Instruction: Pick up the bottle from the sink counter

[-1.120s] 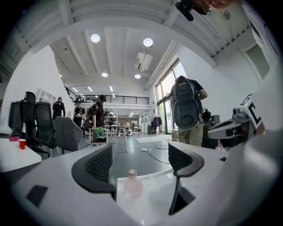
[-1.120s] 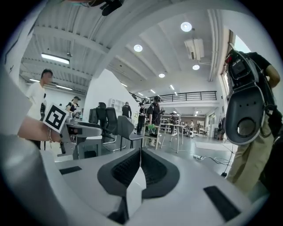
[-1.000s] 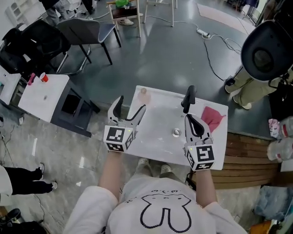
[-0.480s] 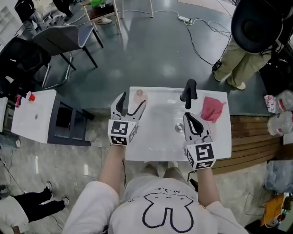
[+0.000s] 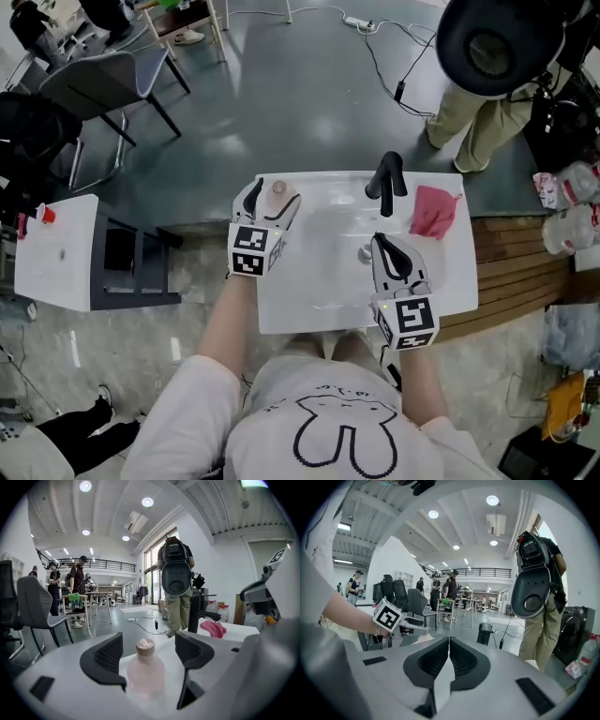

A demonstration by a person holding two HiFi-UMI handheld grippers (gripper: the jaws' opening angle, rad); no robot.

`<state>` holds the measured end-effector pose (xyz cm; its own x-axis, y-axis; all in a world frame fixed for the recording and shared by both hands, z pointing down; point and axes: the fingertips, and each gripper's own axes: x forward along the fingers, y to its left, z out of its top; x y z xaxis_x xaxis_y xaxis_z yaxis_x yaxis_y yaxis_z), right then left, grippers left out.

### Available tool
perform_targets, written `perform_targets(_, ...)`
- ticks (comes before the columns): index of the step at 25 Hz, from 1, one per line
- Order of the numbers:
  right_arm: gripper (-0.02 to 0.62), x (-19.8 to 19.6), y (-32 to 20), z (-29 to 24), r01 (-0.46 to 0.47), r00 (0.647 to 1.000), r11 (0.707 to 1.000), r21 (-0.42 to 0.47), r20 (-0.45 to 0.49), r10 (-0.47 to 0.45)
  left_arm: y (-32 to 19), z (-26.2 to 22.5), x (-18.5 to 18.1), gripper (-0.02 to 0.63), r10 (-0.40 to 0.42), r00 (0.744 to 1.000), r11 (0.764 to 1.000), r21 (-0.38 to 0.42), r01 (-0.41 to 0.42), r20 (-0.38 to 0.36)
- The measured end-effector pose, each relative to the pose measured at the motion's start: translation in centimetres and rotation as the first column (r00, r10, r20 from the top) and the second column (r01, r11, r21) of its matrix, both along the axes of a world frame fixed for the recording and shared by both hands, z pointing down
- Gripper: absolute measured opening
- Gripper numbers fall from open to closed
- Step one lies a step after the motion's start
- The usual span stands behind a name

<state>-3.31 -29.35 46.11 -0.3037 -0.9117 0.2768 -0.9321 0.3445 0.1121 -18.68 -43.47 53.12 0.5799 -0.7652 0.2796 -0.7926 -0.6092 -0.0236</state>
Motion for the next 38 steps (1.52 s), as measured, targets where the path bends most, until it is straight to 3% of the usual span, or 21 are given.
perform_targets(8,0.032,0.1,-1.2,1.0,-0.015,1.0,1.0,-0.014,-0.018,0.015,-2.2,2.9,0.9,0.325,0.005,1.0,0.999,-0.033,-0.004,0.02)
perform_targets(13,0.032,0.5,-1.7,1.2,-0.021,0.999,1.0,-0.02,-0.026,0.02,-2.9,3.7,1.3,0.239,-0.007,0.999,0.999,-0.037,0.009,0.047)
perform_targets(16,0.032,0.5,-1.9,1.2,-0.016,0.999,1.0,-0.021,-0.032,0.016,-3.0,3.8,1.4,0.15,-0.01,0.999,0.999,-0.03,0.012,0.054)
perform_targets(26,0.032,-0.7,-2.0,2.0,0.007,0.999,0.999,-0.035,-0.037,-0.008,-3.1,4.0,1.5,0.146,-0.036,0.997,0.998,0.048,0.033,0.067)
perform_targets(34,0.032,-1.8,-1.5,2.4,0.027,0.999,0.999,-0.042,-0.029,-0.028,-3.3,4.4,1.5,0.126,-0.011,0.998,0.999,-0.048,0.014,0.056)
perform_targets(38,0.032,-2.1,-1.7,1.3,0.041,0.999,0.999,-0.02,-0.034,-0.041,-2.8,3.4,1.4,0.124,-0.017,0.999,0.998,-0.054,0.019,0.045)
